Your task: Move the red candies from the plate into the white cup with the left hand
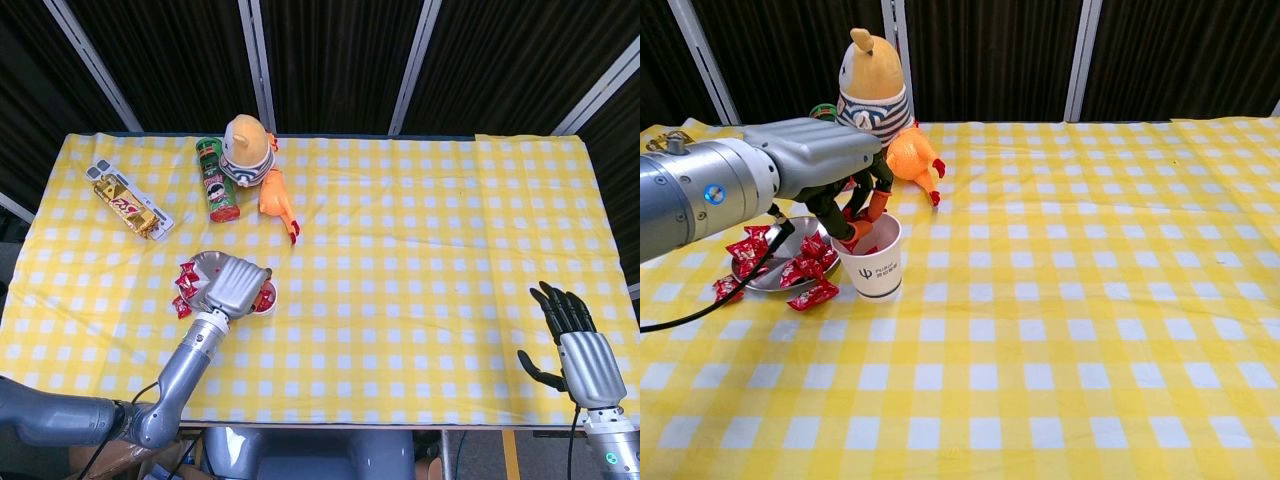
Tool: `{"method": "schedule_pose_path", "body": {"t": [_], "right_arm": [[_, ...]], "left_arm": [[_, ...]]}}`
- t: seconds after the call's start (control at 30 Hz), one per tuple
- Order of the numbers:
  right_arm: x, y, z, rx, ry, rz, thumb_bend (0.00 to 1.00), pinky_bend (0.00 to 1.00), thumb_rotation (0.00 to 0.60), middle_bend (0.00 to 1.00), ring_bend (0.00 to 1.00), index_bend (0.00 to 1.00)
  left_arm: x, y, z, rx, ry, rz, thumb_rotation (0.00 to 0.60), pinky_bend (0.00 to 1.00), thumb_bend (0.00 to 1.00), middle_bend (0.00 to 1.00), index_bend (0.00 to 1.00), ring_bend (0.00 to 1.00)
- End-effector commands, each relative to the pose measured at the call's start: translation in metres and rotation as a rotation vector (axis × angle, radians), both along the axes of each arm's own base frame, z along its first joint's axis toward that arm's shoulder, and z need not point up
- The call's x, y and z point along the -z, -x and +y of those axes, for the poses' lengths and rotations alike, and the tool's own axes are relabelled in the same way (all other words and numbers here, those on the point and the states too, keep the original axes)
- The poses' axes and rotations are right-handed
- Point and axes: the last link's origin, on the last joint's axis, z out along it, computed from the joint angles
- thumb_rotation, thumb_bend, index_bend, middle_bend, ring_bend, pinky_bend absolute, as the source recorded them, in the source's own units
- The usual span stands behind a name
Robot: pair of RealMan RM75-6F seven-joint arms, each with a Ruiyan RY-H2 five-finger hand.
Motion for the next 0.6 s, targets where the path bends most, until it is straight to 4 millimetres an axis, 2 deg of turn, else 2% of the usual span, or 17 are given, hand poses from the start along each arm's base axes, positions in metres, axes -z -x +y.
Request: {"method": "schedule_pose_path", "body": {"t": [0.03,0.6], "right_arm": [[0.0,0.0,0.0,0.001,0.0,0.0,0.39,0.0,0.6,0.0,0.0,0.0],[0.0,0.0,0.0,0.001,0.0,0.0,0.39,0.0,0.6,0.0,0.0,0.0]], "left_arm": [[0.001,0.001,0.0,-0.003,0.004,-0.002,0.6,0.86,0.4,0.6,0.48,0.76],[-0.011,-0.001,0.001,-0.002,-0.013,-0.062,0.6,0.86,0.33,0.42,0.35,0.76]]}}
